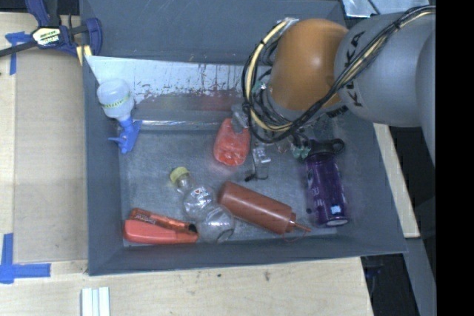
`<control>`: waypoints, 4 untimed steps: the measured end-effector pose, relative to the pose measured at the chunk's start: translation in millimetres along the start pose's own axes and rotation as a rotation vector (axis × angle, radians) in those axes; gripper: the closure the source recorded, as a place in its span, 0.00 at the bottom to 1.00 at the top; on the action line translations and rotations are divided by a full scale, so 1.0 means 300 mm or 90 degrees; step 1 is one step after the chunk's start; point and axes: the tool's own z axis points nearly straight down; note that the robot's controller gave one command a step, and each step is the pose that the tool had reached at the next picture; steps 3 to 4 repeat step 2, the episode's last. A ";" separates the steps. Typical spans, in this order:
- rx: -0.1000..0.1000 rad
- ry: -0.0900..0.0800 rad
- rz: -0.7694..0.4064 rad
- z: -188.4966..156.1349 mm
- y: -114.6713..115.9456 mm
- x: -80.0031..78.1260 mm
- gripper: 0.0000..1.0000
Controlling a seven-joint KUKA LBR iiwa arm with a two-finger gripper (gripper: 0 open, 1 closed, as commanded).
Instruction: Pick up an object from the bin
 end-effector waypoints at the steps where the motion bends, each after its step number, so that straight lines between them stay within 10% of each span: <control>1: -0.001 -0.014 -0.030 0.112 -0.035 -0.095 1.00; 4: -0.001 -0.014 -0.030 0.112 -0.035 -0.095 1.00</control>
Offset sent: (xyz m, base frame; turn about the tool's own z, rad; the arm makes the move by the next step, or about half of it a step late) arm 0.0000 0.0000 0.0000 0.0000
